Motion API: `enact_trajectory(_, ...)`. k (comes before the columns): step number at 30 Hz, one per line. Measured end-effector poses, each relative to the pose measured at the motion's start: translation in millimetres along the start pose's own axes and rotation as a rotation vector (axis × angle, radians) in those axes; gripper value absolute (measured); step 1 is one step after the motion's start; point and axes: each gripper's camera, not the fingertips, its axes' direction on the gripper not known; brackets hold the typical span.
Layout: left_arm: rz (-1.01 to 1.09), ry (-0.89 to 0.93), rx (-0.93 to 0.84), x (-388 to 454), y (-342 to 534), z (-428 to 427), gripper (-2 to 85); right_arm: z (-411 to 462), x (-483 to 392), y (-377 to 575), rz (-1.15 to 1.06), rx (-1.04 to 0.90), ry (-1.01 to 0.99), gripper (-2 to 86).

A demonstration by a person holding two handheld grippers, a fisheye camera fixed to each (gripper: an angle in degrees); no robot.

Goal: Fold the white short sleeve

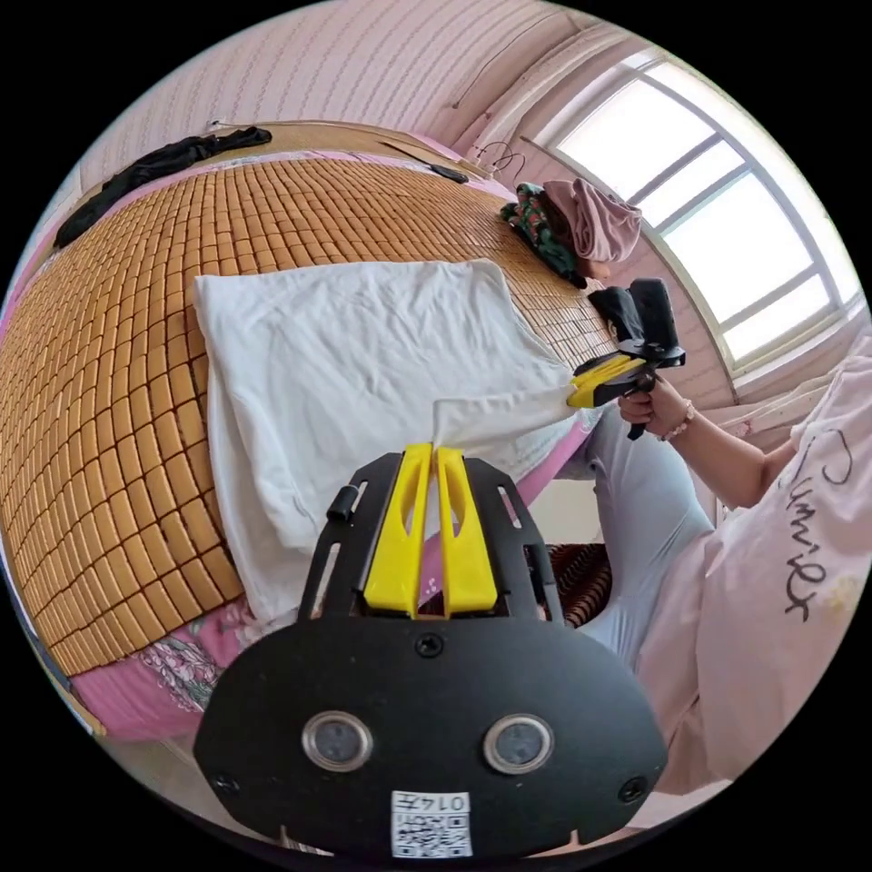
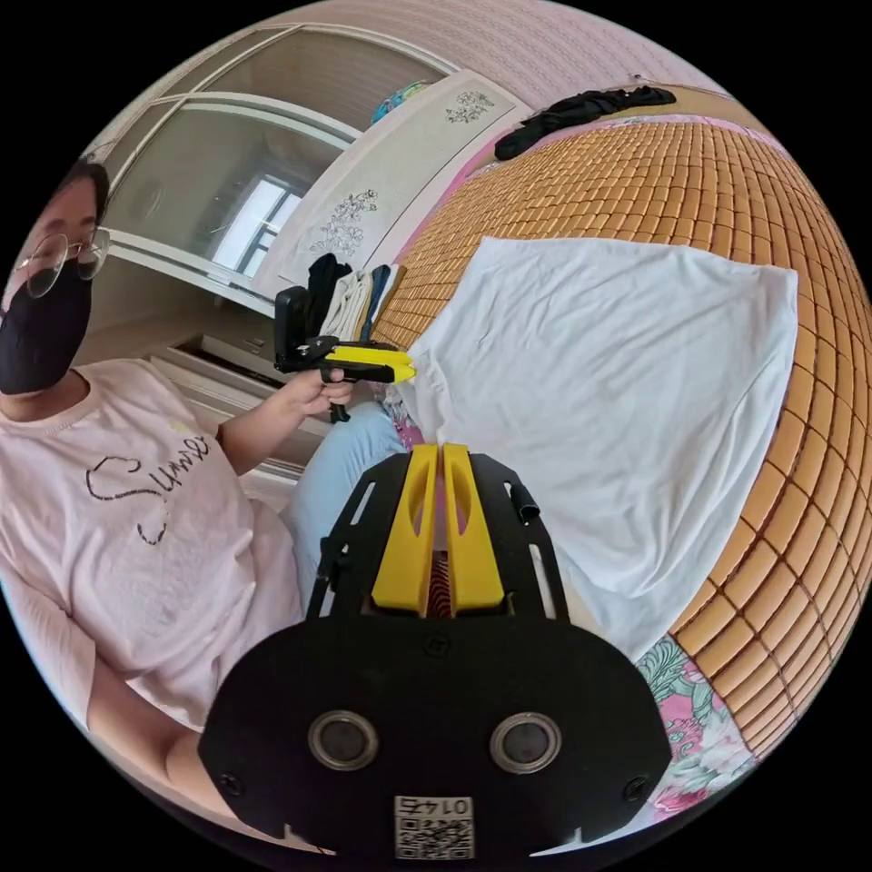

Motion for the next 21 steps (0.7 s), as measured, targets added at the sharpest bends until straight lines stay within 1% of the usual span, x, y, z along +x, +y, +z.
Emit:
enact_trajectory(3, -0.055, 0.003, -0.011, 0, 30, -6, 3.5, 7, -8, 10, 0.005, -0.089, 0.035, 5.2)
enact_trajectory(6, -0.096, -0.022, -0.034, 0, 44, -9, 4.2, 9, -14, 11, 0.013, -0.096, 0.062, 5.2)
enact_trajectory(11, -0.071, -0.074, 0.002, 6, 35, 2, 5.3, 22, -26, -12, -0.020, -0.057, 0.149, 6.2)
enact_trajectory(14, -0.026, -0.027, 0.033, 15, 16, 28, 7.2, 44, -32, -32, -0.045, -0.096, 0.212, 7.7)
enact_trajectory(16, 0.014, -0.028, 0.001, 20, 8, 50, 5.6, 61, -33, -39, -0.059, -0.166, 0.219, 7.5)
enact_trajectory(18, 0.071, -0.045, -0.087, 24, 9, 71, 2.1, 69, -34, -38, -0.057, -0.234, 0.206, 7.2)
enact_trajectory(21, 0.099, 0.042, -0.185, 26, 24, 75, 2.9, 72, -42, -30, -0.065, -0.315, 0.170, 6.9)
